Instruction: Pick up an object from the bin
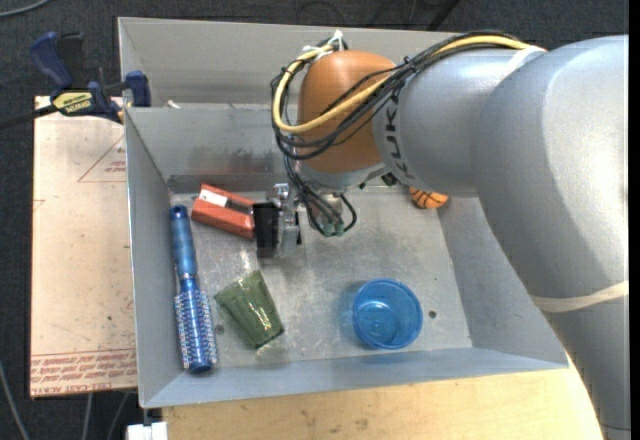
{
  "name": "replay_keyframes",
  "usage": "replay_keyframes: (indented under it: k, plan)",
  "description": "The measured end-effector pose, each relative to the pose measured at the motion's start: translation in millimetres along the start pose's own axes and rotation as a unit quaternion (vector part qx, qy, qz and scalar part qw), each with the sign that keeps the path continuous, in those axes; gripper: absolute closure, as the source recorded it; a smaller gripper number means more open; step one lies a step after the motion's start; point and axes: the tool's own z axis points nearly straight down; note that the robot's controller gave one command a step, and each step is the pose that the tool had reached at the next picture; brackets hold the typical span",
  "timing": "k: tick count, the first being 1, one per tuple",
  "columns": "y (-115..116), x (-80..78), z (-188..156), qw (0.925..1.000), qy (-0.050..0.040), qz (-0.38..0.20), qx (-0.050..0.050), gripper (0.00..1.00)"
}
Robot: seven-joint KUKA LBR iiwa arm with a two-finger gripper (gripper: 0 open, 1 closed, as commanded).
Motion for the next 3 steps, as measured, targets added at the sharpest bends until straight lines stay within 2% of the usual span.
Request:
replay_keyframes:
  k: [1, 2, 3]
  plan:
    - [0.0, -12.0, -110.3, 0.9999, -0.0019, -0.013, -0.001, 1.0]
    - [-0.1, -11.8, -110.1, 0.9999, -0.0016, -0.013, -0.001, 1.0]
    - [-2.5, -20.9, -215.6, 0.9993, -0.0039, -0.036, -0.001, 1.0]
